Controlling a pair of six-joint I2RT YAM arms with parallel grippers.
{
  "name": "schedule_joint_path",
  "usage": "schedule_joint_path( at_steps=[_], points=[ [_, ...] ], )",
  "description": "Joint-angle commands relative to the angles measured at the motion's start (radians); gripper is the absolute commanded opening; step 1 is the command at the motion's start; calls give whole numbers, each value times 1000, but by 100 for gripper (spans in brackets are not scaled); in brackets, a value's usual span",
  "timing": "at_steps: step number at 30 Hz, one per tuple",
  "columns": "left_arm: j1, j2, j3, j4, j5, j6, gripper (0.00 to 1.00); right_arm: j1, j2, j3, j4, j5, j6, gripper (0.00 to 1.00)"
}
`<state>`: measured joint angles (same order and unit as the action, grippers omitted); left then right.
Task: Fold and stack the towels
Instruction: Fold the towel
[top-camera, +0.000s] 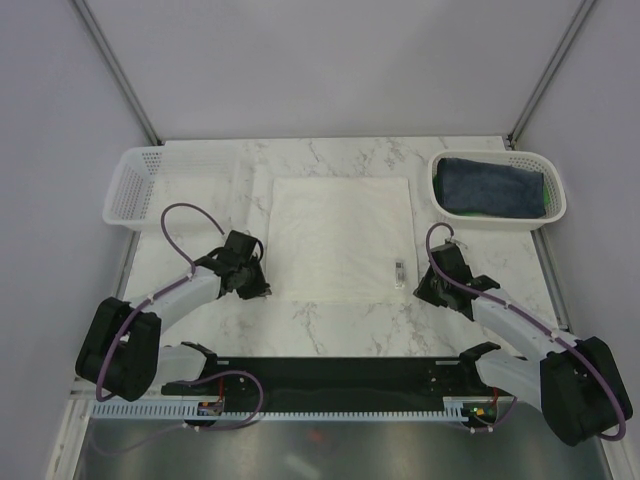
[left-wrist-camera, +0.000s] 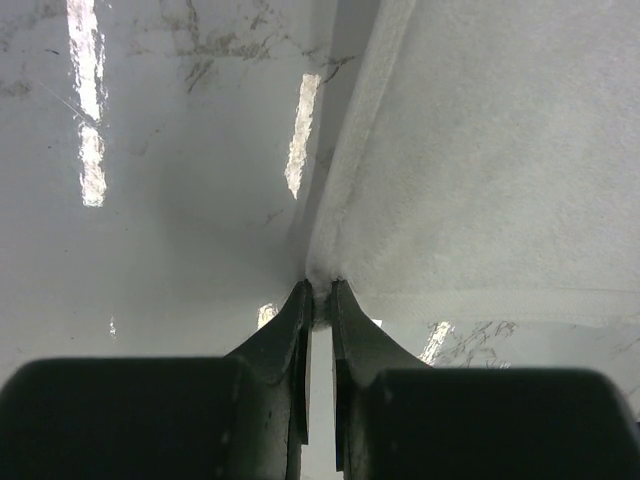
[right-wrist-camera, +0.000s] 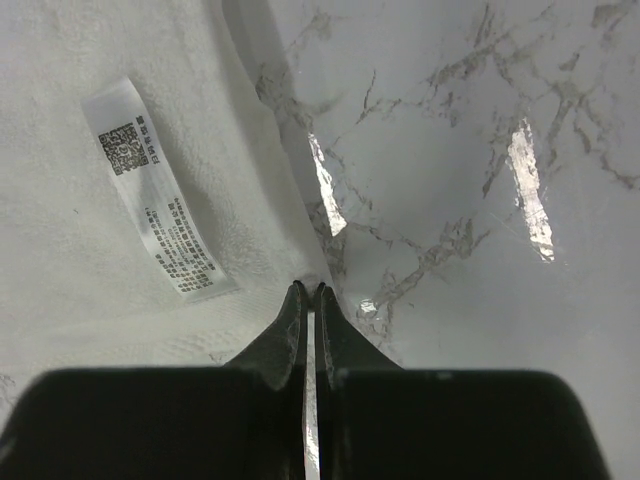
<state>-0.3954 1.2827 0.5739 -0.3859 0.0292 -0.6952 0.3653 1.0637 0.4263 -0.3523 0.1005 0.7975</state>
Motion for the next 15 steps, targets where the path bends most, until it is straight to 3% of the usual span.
schedule_joint_path(
  at_steps=[1,9,15],
  points=[
    [-2,-3,-5,-10,-80,-23,2,0,-8,17,20,22,-3,0],
    [-3,-62,366,-238,-118,32,2,-11,-19,383,-161,28,-93,0],
    [-2,-115,292,-275,-95,40,2,-9,-100,359,-264,-21,-90,0]
  ],
)
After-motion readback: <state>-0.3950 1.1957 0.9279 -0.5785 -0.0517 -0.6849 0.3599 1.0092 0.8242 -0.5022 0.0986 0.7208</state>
